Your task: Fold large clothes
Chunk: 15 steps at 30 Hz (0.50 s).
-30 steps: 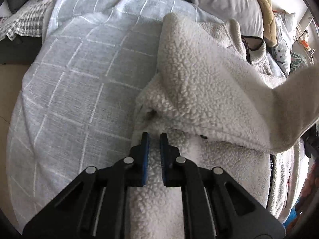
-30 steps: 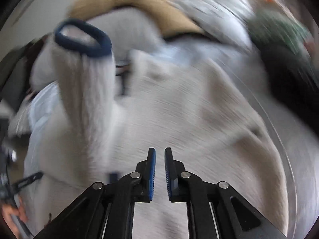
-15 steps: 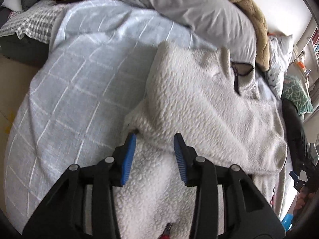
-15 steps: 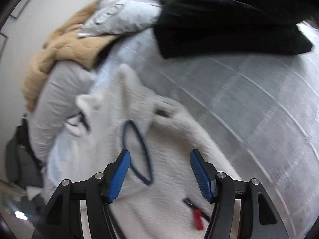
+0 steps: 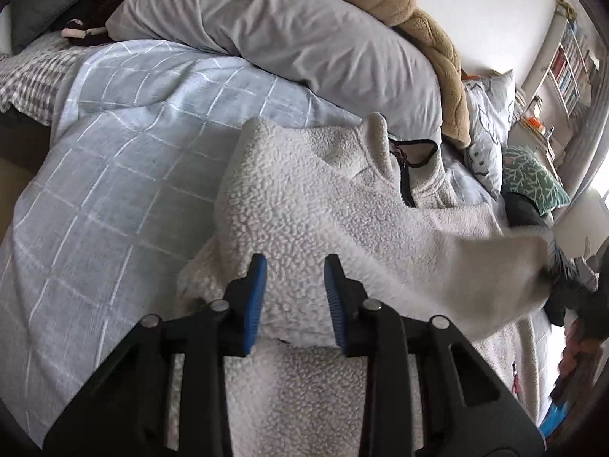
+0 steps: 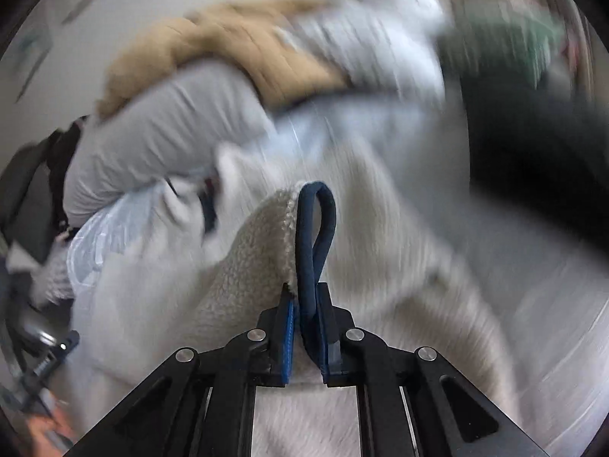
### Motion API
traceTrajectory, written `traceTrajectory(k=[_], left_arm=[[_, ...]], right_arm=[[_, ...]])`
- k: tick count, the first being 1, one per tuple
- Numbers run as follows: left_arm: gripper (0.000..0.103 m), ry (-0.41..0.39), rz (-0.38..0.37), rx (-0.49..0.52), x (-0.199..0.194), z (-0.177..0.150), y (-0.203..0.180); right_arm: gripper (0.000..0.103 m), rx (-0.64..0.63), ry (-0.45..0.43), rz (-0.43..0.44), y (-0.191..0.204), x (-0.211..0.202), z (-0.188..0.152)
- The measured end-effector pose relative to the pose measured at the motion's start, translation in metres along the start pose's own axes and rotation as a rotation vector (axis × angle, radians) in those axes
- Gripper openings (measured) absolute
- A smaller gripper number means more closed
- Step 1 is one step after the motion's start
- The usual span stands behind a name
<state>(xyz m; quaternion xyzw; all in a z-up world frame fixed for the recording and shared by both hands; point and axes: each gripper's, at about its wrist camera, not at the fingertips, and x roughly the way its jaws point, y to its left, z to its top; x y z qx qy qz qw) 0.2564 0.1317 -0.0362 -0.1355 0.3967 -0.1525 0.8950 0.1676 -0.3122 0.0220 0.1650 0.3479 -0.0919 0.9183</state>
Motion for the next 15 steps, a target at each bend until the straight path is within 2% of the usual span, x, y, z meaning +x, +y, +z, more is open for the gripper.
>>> traceTrajectory(k=[2, 3, 5, 6, 8, 9, 10, 12, 15], left_arm=[[0.033, 0.043, 0.026, 0.001, 0.01, -0.003, 0.002], [0.033, 0.096, 0.064, 0.006, 0.021, -0.006, 0.004], [0.033, 0.173, 0.106, 0.015, 0.036, -0.014, 0.009], [0.033, 0.181, 0.113, 0.017, 0.04, -0.017, 0.012], [0.033, 0.176, 0.098, 0.015, 0.037, -0.016, 0.015], [0.033, 0.184, 0.093, 0.008, 0.035, -0.015, 0.016], [0.033, 0.188, 0.087, -0.001, 0.032, -0.014, 0.017], [0.033, 0.171, 0.089, -0.012, 0.021, -0.01, 0.021], [0.033, 0.077, 0.089, -0.054, 0.0, -0.001, 0.032]], right_arm=[[0.01, -0.058, -0.1, -0.092, 0.003, -0.01, 0.008], [0.01, -0.074, -0.115, -0.146, 0.001, -0.006, 0.011], [0.012, -0.08, -0.081, -0.211, -0.008, 0.015, 0.012], [0.013, -0.054, 0.013, -0.216, -0.018, 0.039, 0.007], [0.018, -0.03, 0.171, -0.239, -0.032, 0.078, -0.007], [0.021, -0.042, 0.189, -0.227, -0.036, 0.088, -0.016], [0.029, -0.058, 0.163, -0.231, -0.039, 0.082, -0.019], [0.039, -0.081, 0.15, -0.252, -0.038, 0.069, -0.012], [0.049, -0.098, 0.091, -0.254, -0.034, 0.043, -0.002]])
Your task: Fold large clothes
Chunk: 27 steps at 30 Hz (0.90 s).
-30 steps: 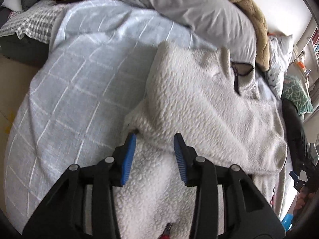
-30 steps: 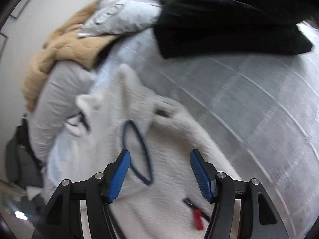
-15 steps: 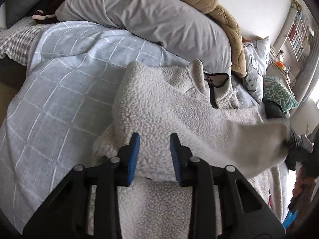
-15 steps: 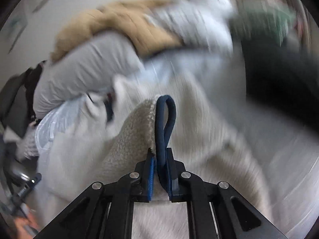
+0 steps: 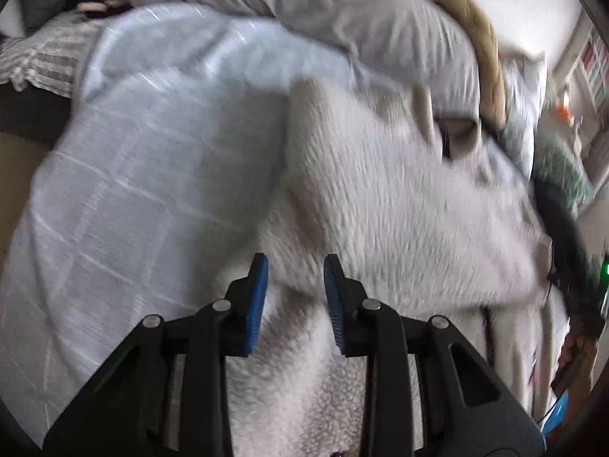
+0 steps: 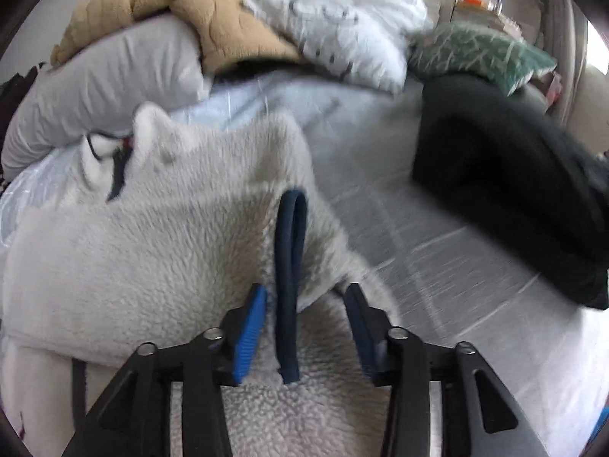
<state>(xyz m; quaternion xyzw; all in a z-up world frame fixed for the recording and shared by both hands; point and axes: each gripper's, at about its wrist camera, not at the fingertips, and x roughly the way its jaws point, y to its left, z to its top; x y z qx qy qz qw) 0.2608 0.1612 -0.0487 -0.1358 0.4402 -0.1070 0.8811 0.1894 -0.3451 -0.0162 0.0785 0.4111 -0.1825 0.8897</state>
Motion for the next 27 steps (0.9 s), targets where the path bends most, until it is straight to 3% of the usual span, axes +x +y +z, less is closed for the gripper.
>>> traceTrajectory(k=[3, 7, 10, 12, 14, 16, 19, 21, 23, 25, 27], left_arm=[[0.033, -0.066, -0.062, -0.068, -0.013, 0.006, 0.01], [0.033, -0.037, -0.14, -0.027, -0.003, 0.003, -0.009], [0.033, 0.024, -0.073, 0.07, 0.019, -0.006, -0.03], [0.033, 0.094, 0.036, 0.121, 0.043, -0.014, -0.033], [0.033, 0.072, 0.053, 0.118, 0.044, -0.018, -0.034], [0.033, 0.085, 0.079, 0.115, 0.034, -0.015, -0.042], [0.042, 0.116, 0.054, 0.099, 0.017, -0.015, -0.044], [0.063, 0.108, 0.05, 0.098, 0.001, -0.022, -0.044], [0.074, 0.087, 0.064, 0.113, -0.017, -0.029, -0.045], [0.077, 0.094, 0.056, 0.13, -0.035, -0.038, -0.042], [0.081, 0.139, 0.045, 0.131, -0.044, -0.046, -0.036]], right_arm=[[0.051, 0.01, -0.041, 0.041, -0.004, -0.019, 0.001], [0.051, 0.039, -0.047, 0.173, -0.004, -0.028, -0.007], [0.051, 0.023, -0.004, 0.217, 0.01, -0.019, -0.014], [0.051, -0.006, 0.066, 0.187, 0.017, 0.002, -0.021], [0.051, -0.006, 0.192, 0.131, 0.018, 0.032, -0.033], [0.051, 0.033, 0.18, 0.166, 0.011, 0.038, -0.042], [0.053, 0.067, 0.215, 0.218, 0.002, 0.023, -0.035], [0.056, 0.034, 0.195, 0.234, -0.007, 0.001, -0.033], [0.066, 0.007, 0.168, 0.228, -0.018, -0.02, -0.034], [0.076, -0.003, 0.151, 0.241, -0.033, -0.043, -0.04], [0.077, 0.005, 0.164, 0.271, -0.05, -0.062, -0.051]])
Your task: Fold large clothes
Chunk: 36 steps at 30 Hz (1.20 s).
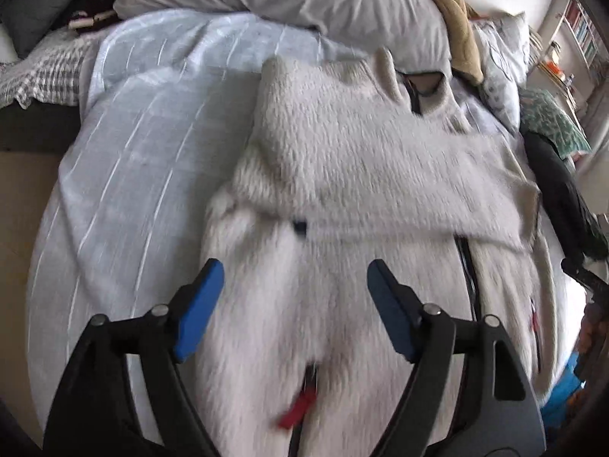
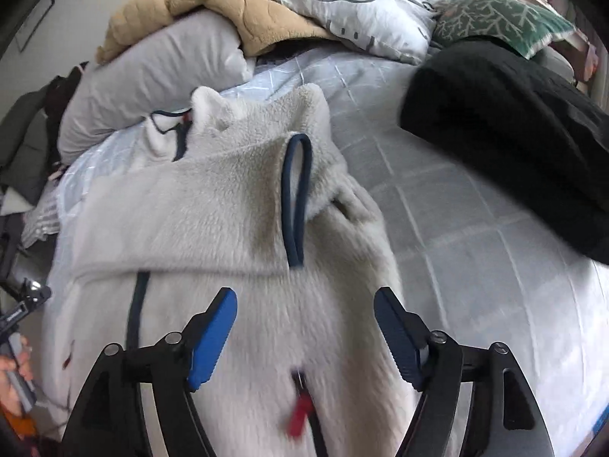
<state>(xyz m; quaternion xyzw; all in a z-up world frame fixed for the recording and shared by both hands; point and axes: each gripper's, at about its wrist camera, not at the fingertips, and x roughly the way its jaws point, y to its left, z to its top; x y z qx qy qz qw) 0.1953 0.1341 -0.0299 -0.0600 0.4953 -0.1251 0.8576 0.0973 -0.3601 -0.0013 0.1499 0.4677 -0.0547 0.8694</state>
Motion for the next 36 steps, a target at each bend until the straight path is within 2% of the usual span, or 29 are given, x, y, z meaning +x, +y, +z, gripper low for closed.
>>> traceTrajectory(k=[4, 7, 11, 13, 18, 21, 26, 28, 29, 31, 32, 33, 34, 35, 36], left_arm=[[0.081, 0.132, -0.069, -0.046, -0.011, -0.024, 0.015], [0.081, 0.214, -0.122, -0.075, -0.013, -0.043, 0.031], [0.081, 0.321, -0.112, -0.085, -0.005, -0.069, 0.057], [0.081, 0.359, -0.142, -0.109, -0.002, -0.078, 0.068], [0.081, 0.465, -0.308, -0.162, 0.006, -0.103, 0.09], [0.081, 0.488, -0.394, -0.141, 0.003, -0.115, 0.089], [0.078, 0.54, -0.527, -0.107, 0.001, -0.133, 0.082], [0.076, 0.559, -0.556, -0.074, 0.0, -0.139, 0.075], [0.074, 0.562, -0.558, -0.058, 0.0, -0.141, 0.072], [0.066, 0.561, -0.545, -0.02, -0.004, -0.144, 0.065], [0.057, 0.562, -0.542, -0.009, -0.005, -0.144, 0.061], [0.043, 0.566, -0.544, -0.005, -0.005, -0.145, 0.057], [0.036, 0.571, -0.547, -0.003, -0.005, -0.147, 0.055], [0.03, 0.568, -0.546, -0.001, -0.005, -0.147, 0.052], [0.026, 0.554, -0.536, 0.006, -0.006, -0.147, 0.046]], right_arm=[[0.078, 0.013, 0.08, 0.019, -0.019, -0.02, -0.023], [0.078, 0.074, 0.138, 0.053, -0.039, -0.027, -0.046], [0.078, 0.139, 0.233, 0.114, -0.061, -0.028, -0.076], [0.078, 0.147, 0.272, 0.151, -0.068, -0.026, -0.091], [0.078, 0.215, 0.372, 0.197, -0.085, -0.012, -0.112], [0.078, 0.235, 0.401, 0.261, -0.085, -0.006, -0.115], [0.078, 0.201, 0.439, 0.291, -0.07, 0.002, -0.123], [0.072, 0.204, 0.481, 0.334, -0.063, 0.009, -0.128], [0.071, 0.2, 0.502, 0.339, -0.057, 0.015, -0.131], [0.066, 0.163, 0.511, 0.319, -0.047, 0.018, -0.134], [0.064, 0.156, 0.513, 0.321, -0.044, 0.017, -0.134], [0.054, 0.15, 0.517, 0.328, -0.04, 0.018, -0.134], [0.042, 0.148, 0.524, 0.338, -0.038, 0.019, -0.135], [0.036, 0.14, 0.527, 0.339, -0.033, 0.02, -0.136], [0.026, 0.123, 0.518, 0.322, -0.03, 0.019, -0.135]])
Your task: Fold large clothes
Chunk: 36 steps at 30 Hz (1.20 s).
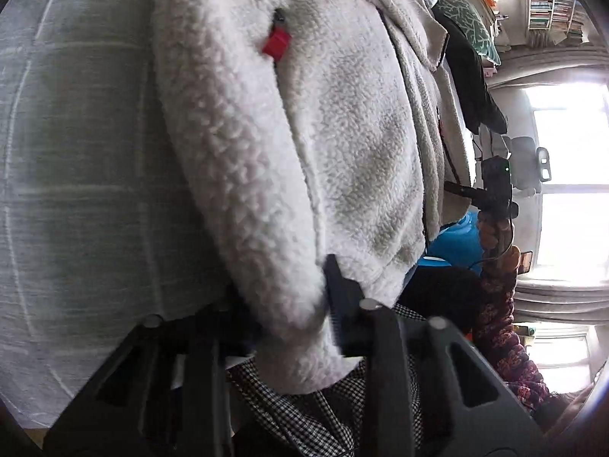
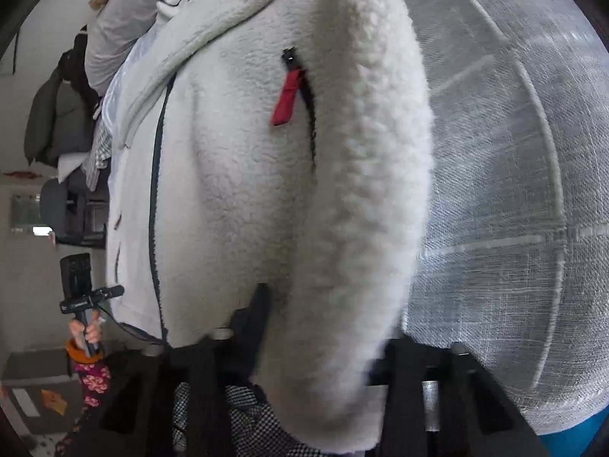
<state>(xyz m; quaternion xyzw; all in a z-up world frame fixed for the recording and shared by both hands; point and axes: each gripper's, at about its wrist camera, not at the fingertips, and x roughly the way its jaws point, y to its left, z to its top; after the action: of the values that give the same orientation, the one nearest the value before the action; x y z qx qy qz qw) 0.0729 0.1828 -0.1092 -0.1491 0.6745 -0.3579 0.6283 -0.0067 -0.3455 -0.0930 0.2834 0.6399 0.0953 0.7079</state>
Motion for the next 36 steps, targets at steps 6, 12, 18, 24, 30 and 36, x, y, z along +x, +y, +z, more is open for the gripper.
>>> traceTrajectory(k=[6, 12, 18, 24, 30, 36], left_arm=[[0.02, -0.183, -0.021, 0.074, -0.024, 0.01, -0.038], [0.02, -0.371, -0.037, 0.095, -0.054, 0.028, -0.067], [0.02, -0.575, -0.024, 0.094, -0.096, 0.058, -0.076], [0.021, -0.738, -0.048, -0.025, -0.116, 0.097, -0.06], [0.021, -0.874, 0.025, -0.105, -0.105, 0.146, -0.049], [0.022, -0.891, 0.1, -0.188, -0.071, 0.19, -0.023]], right_arm=[[0.019, -0.028, -0.125, 0.056, 0.02, -0.023, 0.004], [0.018, -0.054, -0.346, 0.152, 0.044, -0.072, 0.018], [0.018, -0.024, -0.545, 0.167, 0.053, -0.11, 0.04], [0.018, 0.041, -0.69, 0.142, 0.056, -0.123, 0.074], [0.018, 0.13, -0.788, 0.109, 0.049, -0.112, 0.113], [0.019, 0.246, -0.782, 0.041, 0.036, -0.07, 0.152]])
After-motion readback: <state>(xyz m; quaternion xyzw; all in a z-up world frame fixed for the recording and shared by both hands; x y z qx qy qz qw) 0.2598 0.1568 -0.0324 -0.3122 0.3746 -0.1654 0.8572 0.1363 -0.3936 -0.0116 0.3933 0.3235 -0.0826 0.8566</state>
